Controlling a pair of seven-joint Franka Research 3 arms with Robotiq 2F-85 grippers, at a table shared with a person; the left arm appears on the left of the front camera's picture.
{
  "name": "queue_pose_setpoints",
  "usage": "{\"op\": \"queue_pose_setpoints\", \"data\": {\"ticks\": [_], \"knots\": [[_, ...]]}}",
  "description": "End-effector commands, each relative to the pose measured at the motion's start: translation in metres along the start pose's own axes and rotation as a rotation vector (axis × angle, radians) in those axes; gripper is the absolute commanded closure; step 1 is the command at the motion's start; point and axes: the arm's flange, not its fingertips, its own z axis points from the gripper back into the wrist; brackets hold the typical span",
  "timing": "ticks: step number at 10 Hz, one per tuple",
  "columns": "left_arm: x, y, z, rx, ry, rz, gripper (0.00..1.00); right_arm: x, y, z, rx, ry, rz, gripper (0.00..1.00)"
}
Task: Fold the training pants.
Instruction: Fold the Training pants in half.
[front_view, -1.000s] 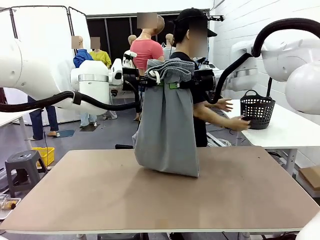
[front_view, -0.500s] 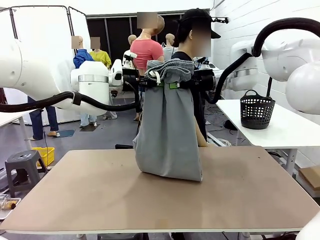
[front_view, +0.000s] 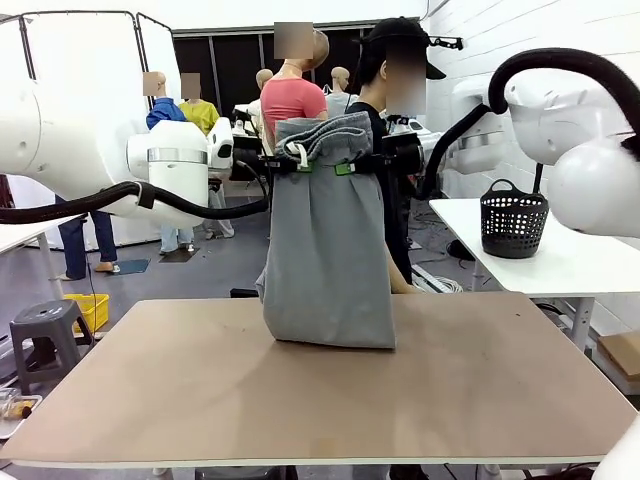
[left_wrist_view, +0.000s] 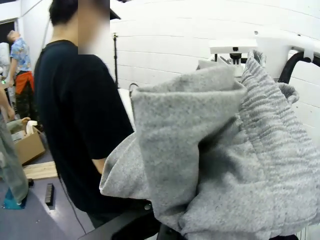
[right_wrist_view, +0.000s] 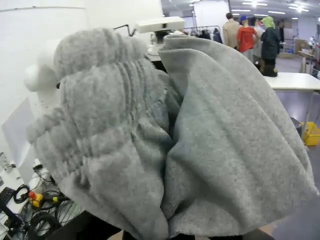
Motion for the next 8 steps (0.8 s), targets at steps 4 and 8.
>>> {"op": "queue_pose_setpoints", "data": {"ticks": [4, 8], "knots": [[0.055, 0.041, -0.027, 0.087, -0.020, -0.028, 1.00, 0.053, -0.059, -0.003, -0.101, 0.031, 0.042, 1.00], [0.020, 0.049, -0.028, 0.079, -0.015, 0.025, 1.00, -0.005, -0.044, -0.003, -0.084, 0.015, 0.027, 1.00]]}}
